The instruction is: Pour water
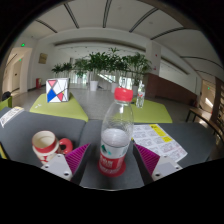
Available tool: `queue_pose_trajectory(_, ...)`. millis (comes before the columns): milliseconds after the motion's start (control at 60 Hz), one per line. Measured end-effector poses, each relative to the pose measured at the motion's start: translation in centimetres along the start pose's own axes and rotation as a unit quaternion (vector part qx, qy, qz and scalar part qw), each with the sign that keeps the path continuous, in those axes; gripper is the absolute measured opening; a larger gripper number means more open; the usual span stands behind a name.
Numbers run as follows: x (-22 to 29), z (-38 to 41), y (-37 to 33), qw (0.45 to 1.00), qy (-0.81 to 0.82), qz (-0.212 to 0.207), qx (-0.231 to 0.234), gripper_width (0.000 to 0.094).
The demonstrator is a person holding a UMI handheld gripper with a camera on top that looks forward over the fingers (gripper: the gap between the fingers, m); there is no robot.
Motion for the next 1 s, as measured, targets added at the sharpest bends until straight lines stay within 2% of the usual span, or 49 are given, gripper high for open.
queue_pose_trajectory(150, 2.6, 1.4, -7.8, 1.0, 0.008, 0.01, -0.003, 0.0849)
queue_pose_trajectory(367, 5.8, 3.7, -23.5, 0.999, 0.026, 0.037, -0.002, 0.085)
queue_pose_trajectory(567, 8.5, 5.2, -35.2, 0.999, 0.024, 0.036, 0.0, 0.0851)
queue_pose_trajectory(733, 10.2, 5.6, -41.2, 0.999, 0.031, 0.028, 0.0, 0.0855)
queue_pose_trajectory(1000, 11.9, 5.1, -45.3, 1.0, 0.021, 0.003, -0.012, 0.0853)
Point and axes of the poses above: the point between the fingertips, and its own axes, seen from behind it with the camera up: z to the left, x up, y forward, the way the camera looks, the point moved 8 cm from there along -y, backward, against the way the camera looks, and after that the axes turned 14 degrees about -z, right-handed, at the moved point
